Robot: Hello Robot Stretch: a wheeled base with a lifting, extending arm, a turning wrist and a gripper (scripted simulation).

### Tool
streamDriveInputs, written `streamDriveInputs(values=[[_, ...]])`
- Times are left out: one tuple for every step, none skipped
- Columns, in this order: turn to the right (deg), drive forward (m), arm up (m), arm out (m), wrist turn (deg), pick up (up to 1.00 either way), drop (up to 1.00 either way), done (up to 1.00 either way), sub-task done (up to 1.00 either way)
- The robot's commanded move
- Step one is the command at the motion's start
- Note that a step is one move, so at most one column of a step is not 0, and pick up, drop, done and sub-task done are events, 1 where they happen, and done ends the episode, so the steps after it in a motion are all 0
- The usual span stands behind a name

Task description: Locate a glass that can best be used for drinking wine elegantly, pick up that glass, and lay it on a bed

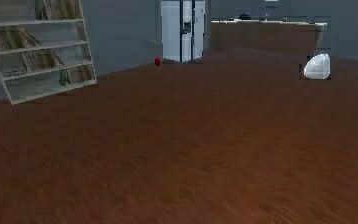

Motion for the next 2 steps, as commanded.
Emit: streamDriveInputs(values=[[45.0,0.00,0.00,0.00,0.0,0.00,0.00,0.00,0.00],[42.0,0.00,0.00,0.00,0.0,0.00,0.00,0.00,0.00]])
